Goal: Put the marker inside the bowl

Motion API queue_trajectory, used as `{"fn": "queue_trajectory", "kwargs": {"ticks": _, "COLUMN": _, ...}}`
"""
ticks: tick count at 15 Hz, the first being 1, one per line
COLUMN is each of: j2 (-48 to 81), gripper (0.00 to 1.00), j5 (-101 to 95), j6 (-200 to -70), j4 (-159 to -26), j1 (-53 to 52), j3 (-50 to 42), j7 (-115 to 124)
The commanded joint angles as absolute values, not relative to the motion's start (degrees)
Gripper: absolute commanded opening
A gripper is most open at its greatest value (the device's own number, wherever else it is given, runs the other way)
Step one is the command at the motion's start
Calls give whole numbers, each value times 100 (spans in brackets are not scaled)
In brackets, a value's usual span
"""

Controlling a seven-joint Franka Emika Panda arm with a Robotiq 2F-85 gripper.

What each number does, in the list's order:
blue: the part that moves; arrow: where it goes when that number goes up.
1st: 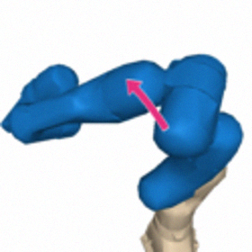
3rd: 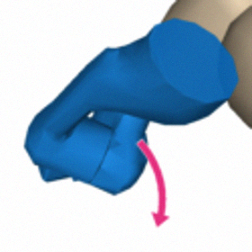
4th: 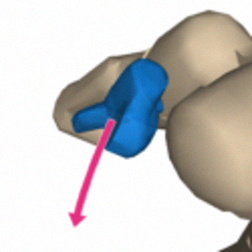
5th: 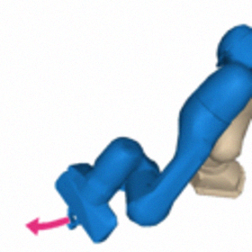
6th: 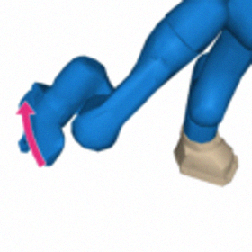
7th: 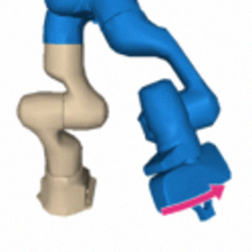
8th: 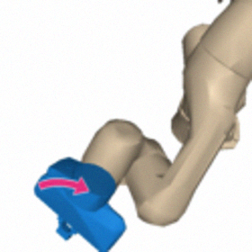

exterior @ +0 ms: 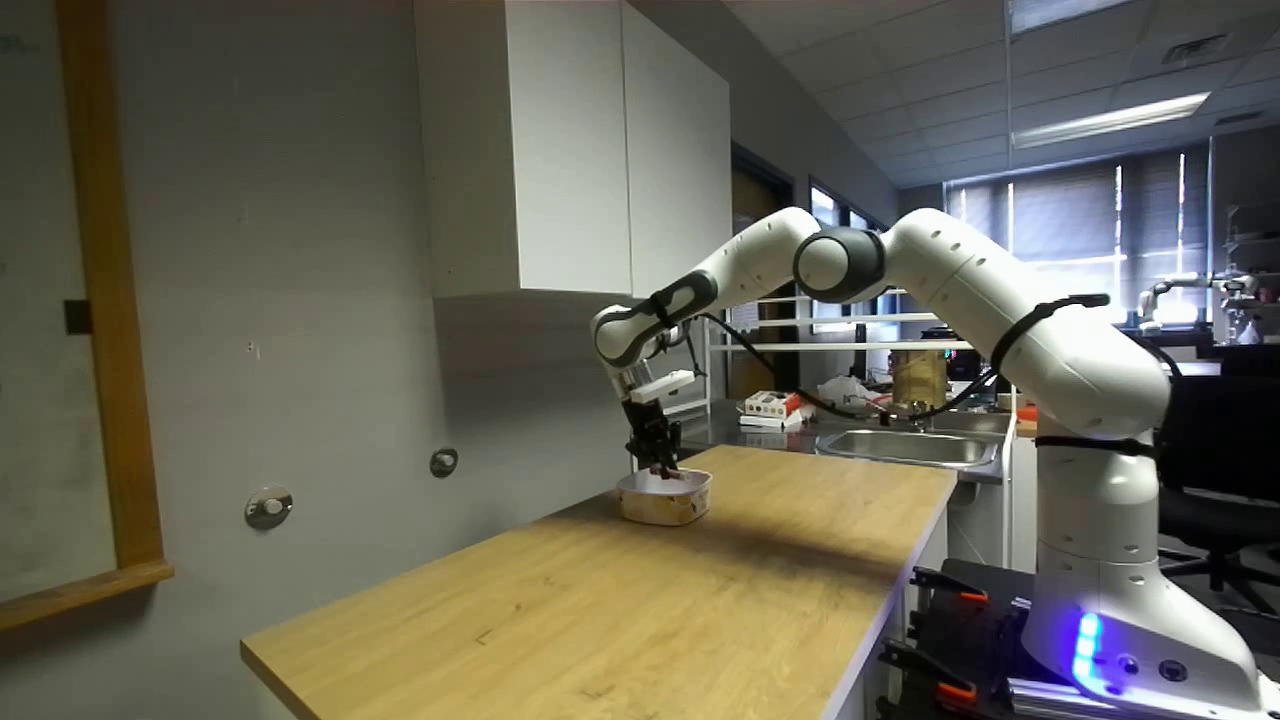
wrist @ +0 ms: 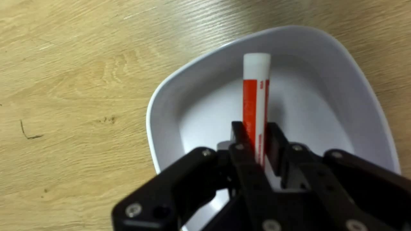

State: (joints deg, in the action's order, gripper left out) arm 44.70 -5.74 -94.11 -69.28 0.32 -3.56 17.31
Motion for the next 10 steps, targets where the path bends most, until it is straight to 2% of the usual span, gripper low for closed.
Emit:
{"fn": "queue_trajectory", "kwargs": {"ticks": 1, "j2": 4834, "gripper": 6, "j5": -458, "j6": -9221, "j4": -6394, "j1": 69, "j3": -382, "j7": 1527}}
{"fn": "queue_trajectory", "kwargs": {"ticks": 2, "j2": 4852, "gripper": 45, "j5": -461, "j6": -9207, "j4": -6365, "j1": 71, "j3": -389, "j7": 1527}}
{"fn": "queue_trajectory", "kwargs": {"ticks": 4, "j2": 4888, "gripper": 52, "j5": -472, "j6": -9190, "j4": -6298, "j1": 79, "j3": -395, "j7": 1505}}
{"fn": "queue_trajectory", "kwargs": {"ticks": 10, "j2": 4906, "gripper": 96, "j5": -486, "j6": -9177, "j4": -6234, "j1": 98, "j3": -405, "j7": 1442}}
